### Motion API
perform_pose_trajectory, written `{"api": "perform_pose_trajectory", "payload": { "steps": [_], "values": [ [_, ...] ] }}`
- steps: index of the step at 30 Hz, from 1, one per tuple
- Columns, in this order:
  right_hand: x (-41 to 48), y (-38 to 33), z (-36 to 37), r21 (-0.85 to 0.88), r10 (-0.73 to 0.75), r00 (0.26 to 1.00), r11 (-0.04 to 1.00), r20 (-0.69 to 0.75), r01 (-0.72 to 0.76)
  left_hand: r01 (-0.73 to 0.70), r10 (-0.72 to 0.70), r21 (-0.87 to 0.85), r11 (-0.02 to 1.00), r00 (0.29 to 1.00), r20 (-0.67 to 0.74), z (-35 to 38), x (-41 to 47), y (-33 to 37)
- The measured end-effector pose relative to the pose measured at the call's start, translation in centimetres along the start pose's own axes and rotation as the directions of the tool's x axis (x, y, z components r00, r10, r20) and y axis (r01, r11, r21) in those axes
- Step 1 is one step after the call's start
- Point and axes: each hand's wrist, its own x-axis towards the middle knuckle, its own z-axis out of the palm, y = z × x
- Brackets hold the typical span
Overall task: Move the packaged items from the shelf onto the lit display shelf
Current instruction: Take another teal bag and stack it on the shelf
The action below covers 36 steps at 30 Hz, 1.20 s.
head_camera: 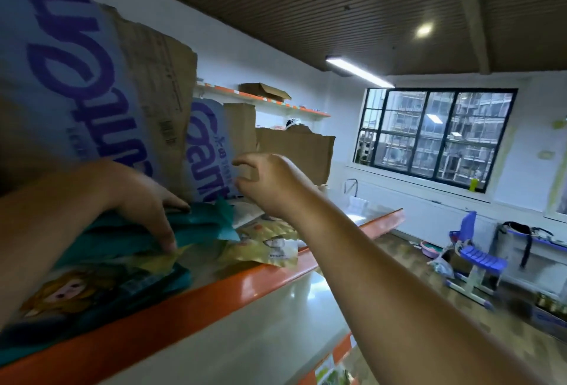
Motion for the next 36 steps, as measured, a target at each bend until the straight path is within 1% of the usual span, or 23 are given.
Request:
{"api": "perform_pose_trajectory", "payload": {
  "steps": [2,4,5,7,10,11,13,15,17,18,19,21,23,25,26,27,28,29,30,31,33,34,36],
  "values": [
    [1.8,1.0,0.6,0.047,-0.026,0.999,0.999,0.040,0.024,0.023,-0.024,-0.020,1.000,0.999,-0.022,-0.8,-2.5,2.0],
    [3.8,1.9,1.4,0.082,-0.069,0.994,0.995,0.087,0.062,0.063,-0.063,-0.044,0.997,0.998,-0.005,-1.2,-3.8,3.2],
    [4.8,2.2,2.0,0.091,-0.095,0.988,0.992,0.124,0.084,0.075,-0.077,-0.090,0.993,0.997,-0.018,-1.4,-4.4,3.7],
    [6.6,2.8,3.2,0.133,-0.139,0.966,0.985,0.216,0.112,0.036,-0.048,-0.114,0.993,0.994,-0.097,-1.4,-4.4,3.9],
    [9.2,3.4,5.0,0.201,-0.249,0.906,0.961,0.342,0.189,0.005,-0.025,-0.102,0.995,0.981,-0.194,-0.8,-3.8,3.6],
    [10.0,3.5,5.5,0.202,-0.285,0.879,0.954,0.381,0.222,0.011,-0.031,-0.097,0.995,0.978,-0.208,-0.6,-3.7,3.7],
    [11.0,3.7,6.4,0.202,-0.343,0.826,0.938,0.447,0.280,0.008,-0.029,-0.075,0.997,0.959,-0.281,-0.4,-3.3,3.7],
    [11.5,4.1,7.6,0.259,-0.402,0.788,0.914,0.466,0.312,0.003,-0.021,-0.050,0.999,0.933,-0.358,-0.2,-2.8,3.4],
    [11.7,5.0,8.7,0.347,-0.431,0.786,0.891,0.443,0.293,0.022,-0.033,-0.032,0.999,0.902,-0.430,-0.1,-2.8,3.1],
    [11.8,5.6,9.0,0.411,-0.437,0.791,0.874,0.429,0.260,0.031,-0.041,-0.030,0.999,0.883,-0.468,-0.2,-2.9,3.0],
    [12.0,6.1,9.0,0.498,-0.440,0.799,0.842,0.410,0.208,0.040,-0.047,-0.025,0.999,0.858,-0.512,-0.3,-3.0,2.8],
    [12.2,6.9,8.1,0.699,-0.454,0.824,0.708,0.339,0.102,0.060,-0.071,-0.039,0.997,0.790,-0.609,-0.6,-3.3,2.5],
    [12.2,7.6,7.3,0.827,-0.462,0.865,0.551,0.196,0.107,0.058,-0.110,-0.097,0.994,0.699,-0.707,-1.0,-3.9,2.2],
    [12.1,8.1,6.9,0.904,-0.452,0.888,0.408,0.082,0.125,0.032,-0.137,-0.144,0.989,0.565,-0.814,-1.1,-4.4,1.6],
    [12.1,8.2,6.9,0.935,-0.449,0.892,0.336,0.056,0.111,0.021,-0.154,-0.165,0.986,0.489,-0.859,-1.2,-4.5,1.1],
    [12.1,8.3,6.9,0.952,-0.454,0.890,0.290,0.046,0.099,0.004,-0.171,-0.186,0.982,0.416,-0.893,-1.1,-4.6,0.7],
    [12.1,8.2,6.9,0.955,-0.467,0.883,0.280,0.047,0.097,-0.016,-0.187,-0.205,0.979,0.350,-0.918,-1.1,-4.6,0.3],
    [12.1,8.0,6.9,0.948,-0.475,0.877,0.306,0.068,0.093,-0.035,-0.203,-0.223,0.974,0.292,-0.935,-1.1,-4.5,-0.1],
    [12.0,7.7,6.9,0.930,-0.479,0.872,0.355,0.099,0.090,-0.052,-0.219,-0.239,0.970,0.243,-0.945,-1.1,-4.4,-0.3],
    [11.9,7.3,7.0,0.900,-0.475,0.870,0.426,0.131,0.098,-0.068,-0.237,-0.255,0.964,0.205,-0.950,-1.1,-4.3,-0.4],
    [11.7,6.8,7.5,0.835,-0.428,0.890,0.539,0.156,0.113,-0.103,-0.267,-0.285,0.953,0.157,-0.951,-0.9,-3.9,-0.4],
    [11.8,6.7,7.7,0.824,-0.395,0.907,0.555,0.145,0.110,-0.129,-0.280,-0.299,0.946,0.145,-0.949,-0.8,-3.7,-0.4],
    [12.0,6.7,7.8,0.837,-0.314,0.944,0.539,0.096,0.094,-0.190,-0.294,-0.318,0.929,0.143,-0.945,-0.6,-3.6,-0.4]
  ]
}}
